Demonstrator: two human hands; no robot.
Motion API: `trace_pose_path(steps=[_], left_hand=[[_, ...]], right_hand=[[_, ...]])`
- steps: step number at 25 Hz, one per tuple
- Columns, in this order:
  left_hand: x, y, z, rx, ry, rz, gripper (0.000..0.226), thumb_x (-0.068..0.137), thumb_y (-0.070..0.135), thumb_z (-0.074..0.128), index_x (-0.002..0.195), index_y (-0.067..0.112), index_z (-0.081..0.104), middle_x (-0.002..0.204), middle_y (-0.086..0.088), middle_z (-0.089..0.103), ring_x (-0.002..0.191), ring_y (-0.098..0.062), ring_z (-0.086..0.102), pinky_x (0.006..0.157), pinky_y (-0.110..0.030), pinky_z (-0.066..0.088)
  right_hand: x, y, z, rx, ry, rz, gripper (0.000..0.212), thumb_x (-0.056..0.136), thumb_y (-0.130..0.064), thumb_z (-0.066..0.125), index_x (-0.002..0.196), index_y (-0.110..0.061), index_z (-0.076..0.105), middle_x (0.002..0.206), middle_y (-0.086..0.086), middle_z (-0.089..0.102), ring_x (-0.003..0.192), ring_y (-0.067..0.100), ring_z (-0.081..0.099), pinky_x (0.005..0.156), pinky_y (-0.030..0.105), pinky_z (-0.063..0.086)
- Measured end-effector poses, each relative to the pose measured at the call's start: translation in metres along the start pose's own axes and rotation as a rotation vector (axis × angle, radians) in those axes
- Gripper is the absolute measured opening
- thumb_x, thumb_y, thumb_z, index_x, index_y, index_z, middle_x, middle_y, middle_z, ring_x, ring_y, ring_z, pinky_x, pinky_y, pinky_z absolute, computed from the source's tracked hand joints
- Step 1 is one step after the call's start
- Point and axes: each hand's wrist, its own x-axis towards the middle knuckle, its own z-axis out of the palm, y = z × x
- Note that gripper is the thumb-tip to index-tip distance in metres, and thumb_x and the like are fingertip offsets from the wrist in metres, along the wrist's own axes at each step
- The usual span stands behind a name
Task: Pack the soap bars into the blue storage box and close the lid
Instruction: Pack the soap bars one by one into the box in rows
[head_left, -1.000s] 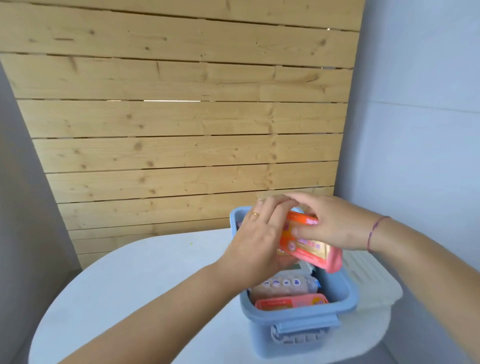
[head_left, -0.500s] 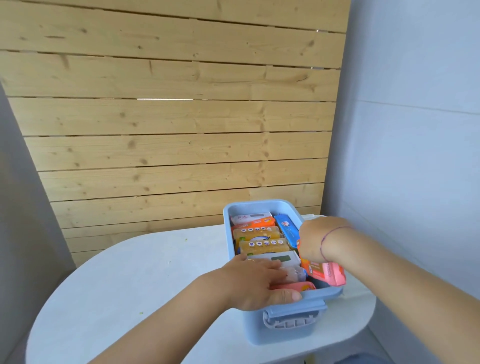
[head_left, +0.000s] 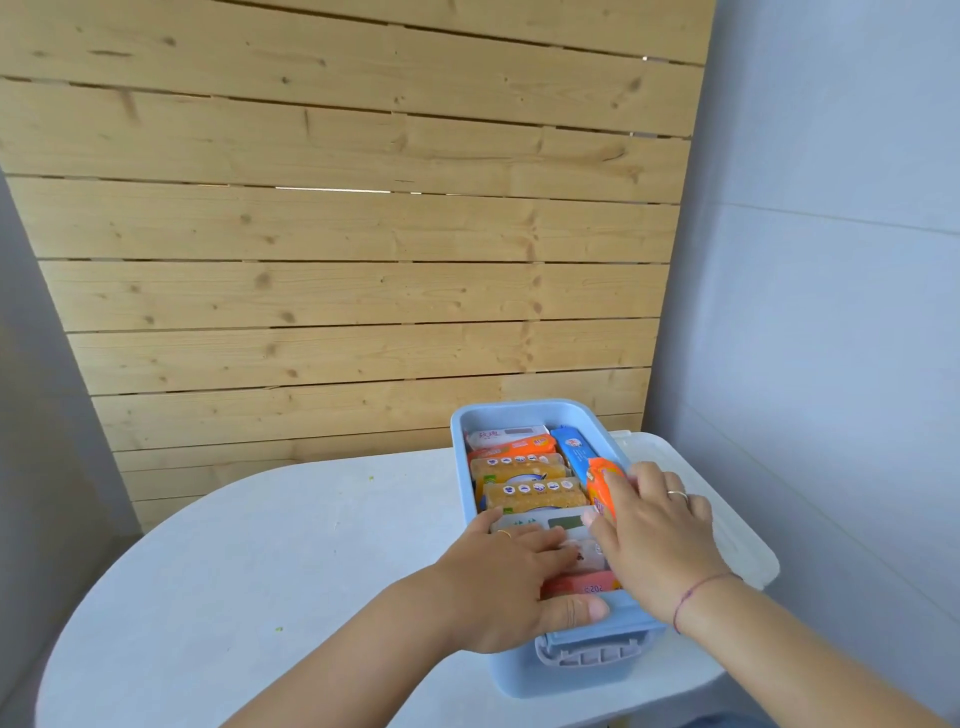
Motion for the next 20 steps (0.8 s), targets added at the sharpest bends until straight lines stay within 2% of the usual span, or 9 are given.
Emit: trace_pose_path(steps=[2, 4, 8, 12, 14, 16, 17, 18, 20], left_hand=[[0.001, -0.001, 0.003, 0.014, 0.030, 0.021, 0.071, 0.088, 0.069, 0.017, 0.149, 0.032, 0.019, 0.160, 0.007, 0.015, 0.148, -0.013, 0.009, 0.119, -0.047, -0.006], [0.002, -0.001, 0.004, 0.025, 0.043, 0.026, 0.070, 0.088, 0.069, 0.016, 0.148, 0.034, 0.019, 0.160, 0.007, 0.016, 0.148, -0.013, 0.009, 0.120, -0.047, -0.006], [0.002, 0.000, 0.003, 0.056, 0.038, 0.006, 0.075, 0.085, 0.070, 0.015, 0.149, 0.032, 0.018, 0.161, 0.009, 0.012, 0.148, -0.010, 0.007, 0.120, -0.044, -0.007], [0.002, 0.000, 0.004, 0.065, 0.038, 0.000, 0.078, 0.082, 0.073, 0.015, 0.149, 0.032, 0.017, 0.160, 0.010, 0.012, 0.148, -0.008, 0.006, 0.120, -0.043, -0.007], [0.001, 0.000, 0.004, 0.065, 0.049, 0.001, 0.084, 0.076, 0.075, 0.009, 0.149, 0.033, 0.018, 0.160, 0.011, 0.012, 0.148, -0.008, 0.006, 0.120, -0.043, -0.006], [0.001, 0.001, 0.004, 0.048, 0.073, 0.010, 0.089, 0.070, 0.078, 0.004, 0.148, 0.036, 0.018, 0.160, 0.011, 0.013, 0.148, -0.008, 0.007, 0.120, -0.043, -0.006], [0.001, 0.000, 0.005, 0.041, 0.081, 0.015, 0.091, 0.068, 0.079, 0.002, 0.148, 0.037, 0.017, 0.160, 0.011, 0.013, 0.148, -0.009, 0.006, 0.120, -0.043, -0.005], [0.001, 0.000, 0.006, 0.042, 0.080, 0.010, 0.093, 0.065, 0.080, 0.000, 0.148, 0.038, 0.015, 0.160, 0.011, 0.014, 0.148, -0.010, 0.006, 0.121, -0.043, -0.005], [0.003, -0.001, 0.010, 0.068, 0.103, -0.002, 0.100, 0.059, 0.084, -0.007, 0.147, 0.041, 0.013, 0.159, 0.012, 0.016, 0.148, -0.015, 0.009, 0.121, -0.043, -0.002]], right_hand=[[-0.013, 0.005, -0.001, 0.090, -0.090, -0.063, 0.113, 0.055, -0.084, -0.023, 0.149, -0.026, 0.005, 0.157, -0.018, -0.001, 0.145, 0.004, -0.001, 0.115, 0.044, -0.003], [-0.027, 0.012, -0.002, 0.049, -0.200, -0.108, 0.129, 0.035, -0.084, -0.037, 0.148, -0.027, -0.012, 0.152, -0.022, -0.021, 0.137, -0.003, -0.023, 0.113, 0.047, -0.020], [-0.036, 0.015, -0.013, -0.062, -0.311, -0.162, 0.142, 0.024, -0.081, -0.044, 0.149, -0.024, -0.009, 0.159, -0.013, -0.011, 0.132, 0.001, -0.029, 0.103, 0.047, -0.030], [-0.031, 0.013, -0.019, -0.155, -0.370, -0.256, 0.148, 0.024, -0.079, -0.044, 0.150, -0.021, 0.007, 0.161, -0.007, 0.005, 0.147, 0.007, -0.005, 0.106, 0.052, -0.029], [-0.025, 0.012, -0.021, -0.165, -0.396, -0.270, 0.148, 0.028, -0.080, -0.041, 0.145, -0.022, 0.028, 0.156, -0.004, 0.025, 0.146, 0.012, 0.013, 0.111, 0.057, -0.022], [-0.019, 0.007, -0.026, -0.146, -0.397, -0.314, 0.127, 0.035, -0.082, -0.036, 0.102, -0.028, 0.057, 0.124, -0.005, 0.057, 0.127, 0.014, 0.043, 0.113, 0.058, -0.017], [-0.016, 0.003, -0.031, -0.124, -0.383, -0.314, 0.106, 0.039, -0.081, -0.032, 0.076, -0.029, 0.053, 0.103, -0.005, 0.062, 0.108, 0.014, 0.052, 0.113, 0.057, -0.016], [-0.013, 0.000, -0.036, -0.095, -0.386, -0.295, 0.092, 0.043, -0.080, -0.027, 0.063, -0.028, 0.046, 0.089, -0.003, 0.062, 0.094, 0.014, 0.053, 0.113, 0.056, -0.017], [-0.005, -0.001, -0.038, -0.069, -0.408, -0.301, 0.097, 0.047, -0.079, -0.022, 0.063, -0.019, 0.053, 0.080, 0.003, 0.064, 0.083, 0.015, 0.053, 0.114, 0.053, -0.016]])
